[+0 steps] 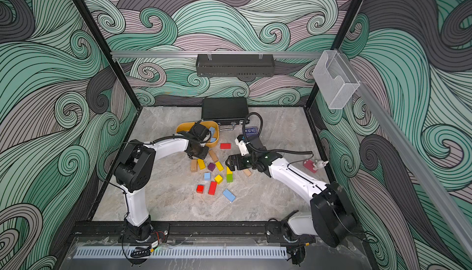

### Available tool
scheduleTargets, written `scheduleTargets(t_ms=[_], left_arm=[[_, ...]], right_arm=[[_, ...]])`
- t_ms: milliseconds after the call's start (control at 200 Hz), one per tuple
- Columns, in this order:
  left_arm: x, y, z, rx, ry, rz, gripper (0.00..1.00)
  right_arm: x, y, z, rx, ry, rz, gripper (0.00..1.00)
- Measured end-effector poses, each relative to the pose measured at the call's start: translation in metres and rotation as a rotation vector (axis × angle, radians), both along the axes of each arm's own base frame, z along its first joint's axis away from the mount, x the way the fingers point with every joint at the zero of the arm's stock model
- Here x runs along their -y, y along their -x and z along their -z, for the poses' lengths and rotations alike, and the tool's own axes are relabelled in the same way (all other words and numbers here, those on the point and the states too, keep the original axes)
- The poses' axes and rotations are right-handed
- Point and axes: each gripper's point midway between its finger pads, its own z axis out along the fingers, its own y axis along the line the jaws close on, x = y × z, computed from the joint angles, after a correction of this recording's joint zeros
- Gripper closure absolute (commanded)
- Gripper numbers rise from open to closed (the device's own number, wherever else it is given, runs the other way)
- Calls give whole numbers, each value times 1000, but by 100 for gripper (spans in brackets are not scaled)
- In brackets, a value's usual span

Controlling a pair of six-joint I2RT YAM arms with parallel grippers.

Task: Pick out the blue building blocks
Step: Pick up the building block from the center of the board.

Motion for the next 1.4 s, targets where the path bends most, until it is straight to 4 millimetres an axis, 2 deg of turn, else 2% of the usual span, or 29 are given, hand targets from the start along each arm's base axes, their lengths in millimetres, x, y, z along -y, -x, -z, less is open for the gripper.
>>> scheduleTargets(t_ms=[250, 505, 595, 625, 1046, 1401], left_arm=[[-1, 1, 0, -7, -3, -4, 71], [-3, 2, 0, -11, -3, -18, 89], [-3, 2, -3, -10, 0, -23, 100], [-3, 3, -5, -7, 2, -24, 100], [-4, 3, -57, 78, 57, -31, 100], [-6, -1, -119, 191, 92, -35, 100]], right_arm=[[1, 1, -1, 1, 4, 0, 1], [2, 3, -9, 21, -6, -2, 1], [3, 3, -13, 28, -11, -2, 1], [3, 4, -15, 32, -13, -2, 1], [7, 10, -41, 86, -48, -2, 1], [2, 4, -77, 150, -96, -9, 1]])
